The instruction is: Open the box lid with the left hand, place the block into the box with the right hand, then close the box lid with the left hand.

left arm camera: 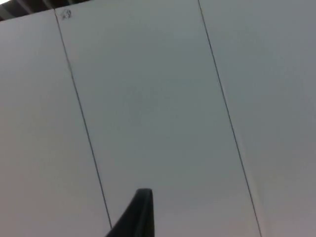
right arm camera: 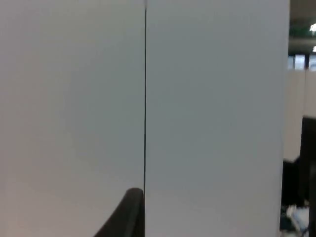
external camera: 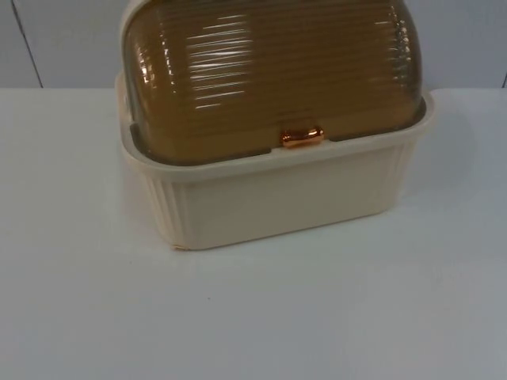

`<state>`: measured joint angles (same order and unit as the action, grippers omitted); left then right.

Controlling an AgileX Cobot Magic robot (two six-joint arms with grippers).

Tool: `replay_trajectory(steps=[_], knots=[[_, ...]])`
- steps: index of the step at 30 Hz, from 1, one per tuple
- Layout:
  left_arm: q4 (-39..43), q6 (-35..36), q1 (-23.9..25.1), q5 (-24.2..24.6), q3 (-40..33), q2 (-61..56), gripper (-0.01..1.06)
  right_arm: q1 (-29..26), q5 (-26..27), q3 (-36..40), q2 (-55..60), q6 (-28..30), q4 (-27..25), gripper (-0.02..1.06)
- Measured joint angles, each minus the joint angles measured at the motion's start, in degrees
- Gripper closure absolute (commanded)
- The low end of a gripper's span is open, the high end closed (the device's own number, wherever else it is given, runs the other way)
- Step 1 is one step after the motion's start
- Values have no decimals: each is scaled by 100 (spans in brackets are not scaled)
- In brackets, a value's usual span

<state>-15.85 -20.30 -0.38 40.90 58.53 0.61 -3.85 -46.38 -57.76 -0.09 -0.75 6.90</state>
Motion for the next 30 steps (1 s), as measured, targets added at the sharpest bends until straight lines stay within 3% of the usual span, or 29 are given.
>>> replay_trajectory(steps=[6,13,19,24,30], knots=[[496,623,0,43,46,-64,0,86,-72,-293,0,312,-391,1],[532,718,0,117,59,-64,0,641,-306,-364,0,534,-584,1],[540,718,0,126,18,-64,0,688,-410,-371,0,614,-596,1],[553,754,0,452,-427,-64,0,688,-440,-131,0,626,-619,1],[676,945,0,1108,-1340,-64,0,688,-909,664,0,335,-607,1]])
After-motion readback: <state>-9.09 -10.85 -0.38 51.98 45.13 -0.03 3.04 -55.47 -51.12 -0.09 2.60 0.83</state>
